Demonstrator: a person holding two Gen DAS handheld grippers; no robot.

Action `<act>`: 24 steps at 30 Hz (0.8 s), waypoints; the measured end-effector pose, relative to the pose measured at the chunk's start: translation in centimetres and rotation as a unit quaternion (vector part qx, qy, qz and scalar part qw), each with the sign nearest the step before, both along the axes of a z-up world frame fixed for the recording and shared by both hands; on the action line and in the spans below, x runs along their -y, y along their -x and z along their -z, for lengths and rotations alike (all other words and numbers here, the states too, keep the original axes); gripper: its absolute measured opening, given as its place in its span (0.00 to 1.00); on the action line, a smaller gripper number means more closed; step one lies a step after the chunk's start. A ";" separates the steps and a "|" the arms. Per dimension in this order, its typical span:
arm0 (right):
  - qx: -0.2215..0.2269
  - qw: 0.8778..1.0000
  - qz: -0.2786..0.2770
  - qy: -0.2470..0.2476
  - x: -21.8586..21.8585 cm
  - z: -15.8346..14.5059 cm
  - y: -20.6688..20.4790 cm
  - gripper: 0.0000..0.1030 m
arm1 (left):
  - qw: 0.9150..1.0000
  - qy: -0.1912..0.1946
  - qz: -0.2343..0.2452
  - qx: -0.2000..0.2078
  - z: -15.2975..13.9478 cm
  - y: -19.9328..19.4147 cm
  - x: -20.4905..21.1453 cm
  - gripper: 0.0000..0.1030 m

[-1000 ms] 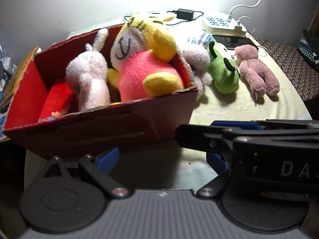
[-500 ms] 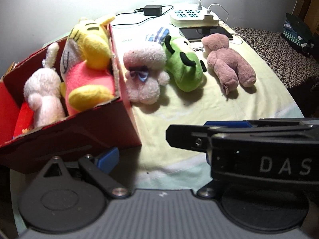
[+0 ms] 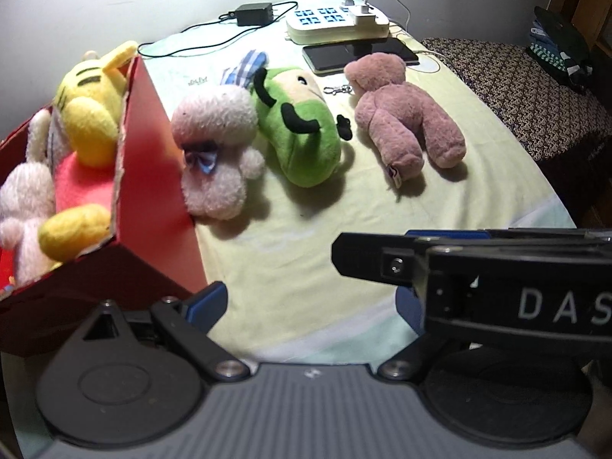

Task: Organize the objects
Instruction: 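Move the right gripper toward the pink-brown teddy bear on the bed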

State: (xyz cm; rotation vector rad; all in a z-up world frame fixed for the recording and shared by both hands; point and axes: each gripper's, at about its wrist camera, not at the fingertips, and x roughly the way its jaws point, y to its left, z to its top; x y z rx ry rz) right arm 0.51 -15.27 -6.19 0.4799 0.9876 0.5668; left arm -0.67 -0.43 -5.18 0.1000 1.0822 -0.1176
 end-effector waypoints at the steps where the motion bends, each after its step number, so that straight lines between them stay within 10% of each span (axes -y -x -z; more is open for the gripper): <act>1: -0.002 1.000 0.004 0.001 0.4 0.1 -0.1 0.51 | 1.000 0.000 0.003 -0.002 0.2 -0.3 0.4 0.92; 24: -0.021 0.990 0.137 0.027 9.7 3.3 -8.8 0.51 | 0.999 0.012 0.036 -0.034 3.7 -10.1 6.5 0.92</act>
